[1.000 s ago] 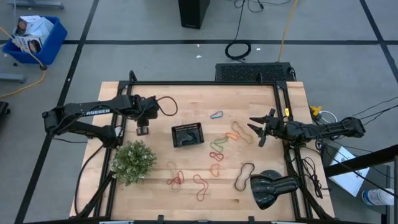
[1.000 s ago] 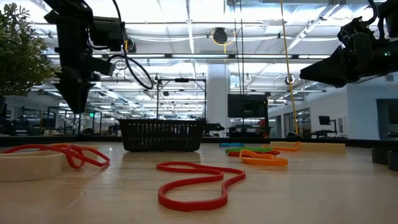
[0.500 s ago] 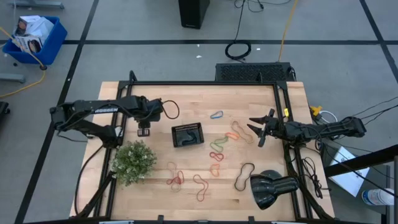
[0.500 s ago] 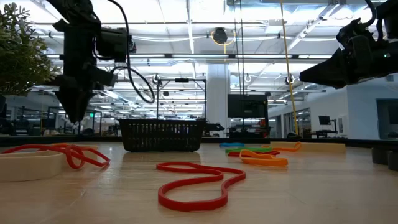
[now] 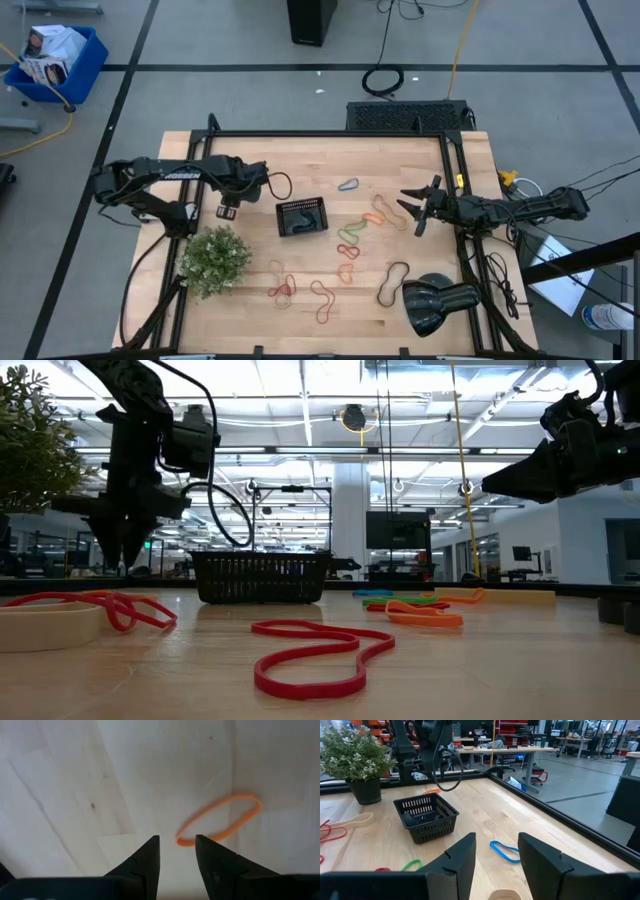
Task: Pick and place rubber bands into bin
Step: Put the top left orange rubber band into the black bin
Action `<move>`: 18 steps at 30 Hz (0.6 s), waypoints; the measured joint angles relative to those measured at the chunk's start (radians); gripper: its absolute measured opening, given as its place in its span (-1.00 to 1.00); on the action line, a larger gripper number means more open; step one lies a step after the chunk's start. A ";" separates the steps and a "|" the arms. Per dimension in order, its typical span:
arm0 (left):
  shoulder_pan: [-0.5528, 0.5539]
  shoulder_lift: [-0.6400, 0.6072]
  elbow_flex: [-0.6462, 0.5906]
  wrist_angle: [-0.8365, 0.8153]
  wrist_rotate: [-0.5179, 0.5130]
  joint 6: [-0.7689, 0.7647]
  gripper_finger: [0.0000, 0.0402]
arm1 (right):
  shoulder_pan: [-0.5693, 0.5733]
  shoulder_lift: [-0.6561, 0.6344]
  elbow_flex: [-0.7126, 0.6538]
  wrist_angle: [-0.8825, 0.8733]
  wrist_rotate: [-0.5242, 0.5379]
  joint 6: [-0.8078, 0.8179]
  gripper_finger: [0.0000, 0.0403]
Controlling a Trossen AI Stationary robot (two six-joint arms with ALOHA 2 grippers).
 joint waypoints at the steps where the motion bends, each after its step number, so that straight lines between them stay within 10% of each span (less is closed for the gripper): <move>1: 0.000 -0.001 0.000 0.000 0.000 0.023 -0.35 | 0.000 0.000 0.000 0.000 0.000 0.000 -0.30; 18: 0.000 0.022 -0.001 -0.003 0.083 0.182 -0.35 | 0.000 0.000 0.000 0.000 0.000 -0.001 -0.30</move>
